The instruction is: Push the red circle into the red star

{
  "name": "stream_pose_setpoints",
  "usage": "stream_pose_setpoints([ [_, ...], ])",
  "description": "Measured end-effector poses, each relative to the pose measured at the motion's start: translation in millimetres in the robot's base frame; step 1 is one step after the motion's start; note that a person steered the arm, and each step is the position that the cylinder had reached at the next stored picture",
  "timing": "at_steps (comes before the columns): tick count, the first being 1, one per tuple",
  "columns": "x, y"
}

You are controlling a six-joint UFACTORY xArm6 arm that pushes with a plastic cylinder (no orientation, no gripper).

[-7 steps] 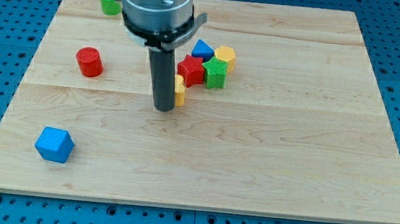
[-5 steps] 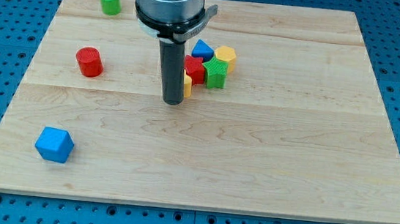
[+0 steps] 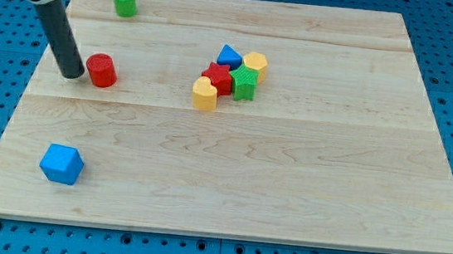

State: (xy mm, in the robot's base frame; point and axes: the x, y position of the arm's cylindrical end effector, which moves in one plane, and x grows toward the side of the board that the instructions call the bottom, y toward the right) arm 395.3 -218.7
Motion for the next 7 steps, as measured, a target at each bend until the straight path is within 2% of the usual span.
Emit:
stream_pose_setpoints([
  [2, -1.0, 81.1],
  [4, -13.8, 49.9],
  [7, -25.2, 120.9],
])
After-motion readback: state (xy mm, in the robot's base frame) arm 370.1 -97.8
